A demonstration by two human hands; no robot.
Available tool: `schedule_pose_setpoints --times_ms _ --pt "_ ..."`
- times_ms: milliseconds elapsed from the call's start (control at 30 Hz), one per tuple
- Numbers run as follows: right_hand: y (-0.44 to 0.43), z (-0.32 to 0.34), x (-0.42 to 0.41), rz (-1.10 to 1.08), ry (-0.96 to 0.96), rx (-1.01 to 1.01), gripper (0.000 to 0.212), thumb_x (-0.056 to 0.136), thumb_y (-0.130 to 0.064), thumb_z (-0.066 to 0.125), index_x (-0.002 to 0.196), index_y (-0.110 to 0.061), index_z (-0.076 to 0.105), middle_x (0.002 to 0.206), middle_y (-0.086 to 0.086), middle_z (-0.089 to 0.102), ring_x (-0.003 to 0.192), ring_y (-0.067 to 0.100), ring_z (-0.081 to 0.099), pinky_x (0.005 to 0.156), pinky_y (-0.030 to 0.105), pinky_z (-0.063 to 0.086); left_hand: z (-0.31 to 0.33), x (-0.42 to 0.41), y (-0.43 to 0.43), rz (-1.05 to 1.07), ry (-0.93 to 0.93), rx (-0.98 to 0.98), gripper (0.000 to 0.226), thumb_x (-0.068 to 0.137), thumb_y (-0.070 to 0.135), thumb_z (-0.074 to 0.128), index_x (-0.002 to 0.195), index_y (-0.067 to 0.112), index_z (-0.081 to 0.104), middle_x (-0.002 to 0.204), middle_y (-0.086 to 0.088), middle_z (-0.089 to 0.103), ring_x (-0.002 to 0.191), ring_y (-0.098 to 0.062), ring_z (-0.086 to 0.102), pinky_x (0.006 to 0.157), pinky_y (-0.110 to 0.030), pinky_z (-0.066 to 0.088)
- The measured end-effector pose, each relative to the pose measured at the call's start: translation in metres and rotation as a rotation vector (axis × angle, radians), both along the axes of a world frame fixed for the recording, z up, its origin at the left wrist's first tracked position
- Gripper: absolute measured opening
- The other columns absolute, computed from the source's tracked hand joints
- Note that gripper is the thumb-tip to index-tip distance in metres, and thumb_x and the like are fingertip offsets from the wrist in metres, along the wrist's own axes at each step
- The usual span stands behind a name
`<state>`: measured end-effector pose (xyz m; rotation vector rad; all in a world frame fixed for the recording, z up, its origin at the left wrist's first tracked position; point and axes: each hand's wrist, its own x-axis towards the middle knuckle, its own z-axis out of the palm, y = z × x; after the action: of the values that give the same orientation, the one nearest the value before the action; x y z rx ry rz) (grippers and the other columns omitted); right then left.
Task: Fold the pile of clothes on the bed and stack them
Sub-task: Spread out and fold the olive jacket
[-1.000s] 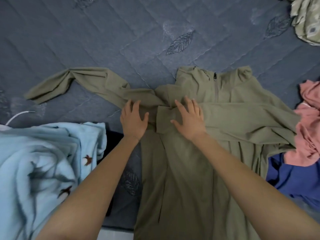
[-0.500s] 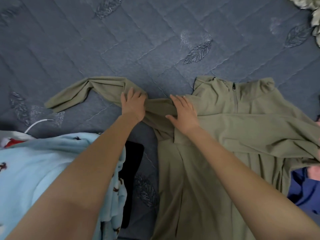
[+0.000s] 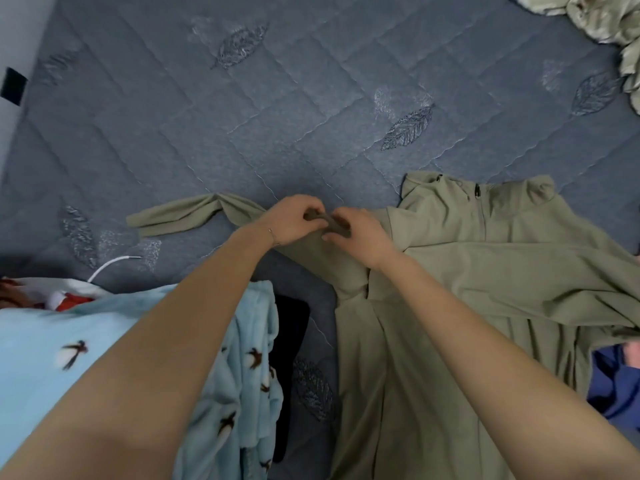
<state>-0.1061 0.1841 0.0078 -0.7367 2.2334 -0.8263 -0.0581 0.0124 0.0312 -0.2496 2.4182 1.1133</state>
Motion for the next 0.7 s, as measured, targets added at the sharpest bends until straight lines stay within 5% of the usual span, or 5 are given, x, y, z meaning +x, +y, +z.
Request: schedule_pose_setpoints --times_ms 100,400,500,600,700 --pt "0.001 0.012 -0.007 0.006 -0.029 -0.080 0.024 0.088 -0.016 0.069 0.071 -0.017 0.053 0.067 -0.008 0.045 0.068 0.012 0.044 0.065 0.028 0.031 0.015 0.002 -0.016 -0.163 -0.173 -0.084 0.018 0.087 0.035 0.071 0.090 0.021 0.059 0.077 0.012 0.051 0.072 -0.007 0.049 0.063 -0.023 0.034" --pt "0.024 0.015 -0.012 -0.202 -0.078 0.066 0.037 0.095 -0.013 0.058 0.067 -0.020 0.036 0.064 -0.005 0.039 0.069 0.018 0.043 0.065 0.030 0.027 0.020 0.032 -0.078 -0.179 -0.411 -0.371 0.034 0.100 0.030 0.052 0.121 0.004 0.059 0.121 -0.011 0.057 0.104 -0.025 0.052 0.079 -0.025 0.030" --pt "0.010 0.019 -0.004 -0.093 -0.065 0.197 0.015 0.092 -0.025 0.065 0.095 -0.015 0.054 0.091 0.003 0.060 0.094 0.026 0.056 0.079 0.032 0.039 0.028 0.036 -0.083 -0.160 -0.324 -0.246 0.018 0.099 0.029 0.054 0.094 0.014 0.063 0.092 -0.001 0.057 0.086 -0.016 0.047 0.068 -0.025 0.030" --pt "-0.018 0.029 0.010 0.110 -0.024 0.133 0.073 0.081 -0.037 0.077 0.143 -0.020 0.042 0.141 0.004 0.052 0.132 0.025 0.044 0.112 0.039 0.030 0.040 0.036 -0.080 -0.167 -0.236 -0.101 0.029 0.095 0.028 0.061 0.069 0.018 0.055 0.070 0.007 0.048 0.067 -0.008 0.045 0.057 -0.016 0.031" --pt "-0.048 0.040 0.022 0.207 0.006 0.021 0.104 0.075 -0.039 0.081 0.155 -0.031 0.016 0.157 0.000 0.029 0.147 0.019 0.019 0.121 0.040 0.011 0.050 0.037 -0.074 -0.209 -0.226 0.001 0.028 0.094 0.028 0.064 0.073 0.010 0.059 0.066 0.006 0.050 0.060 -0.005 0.044 0.060 -0.018 0.034"
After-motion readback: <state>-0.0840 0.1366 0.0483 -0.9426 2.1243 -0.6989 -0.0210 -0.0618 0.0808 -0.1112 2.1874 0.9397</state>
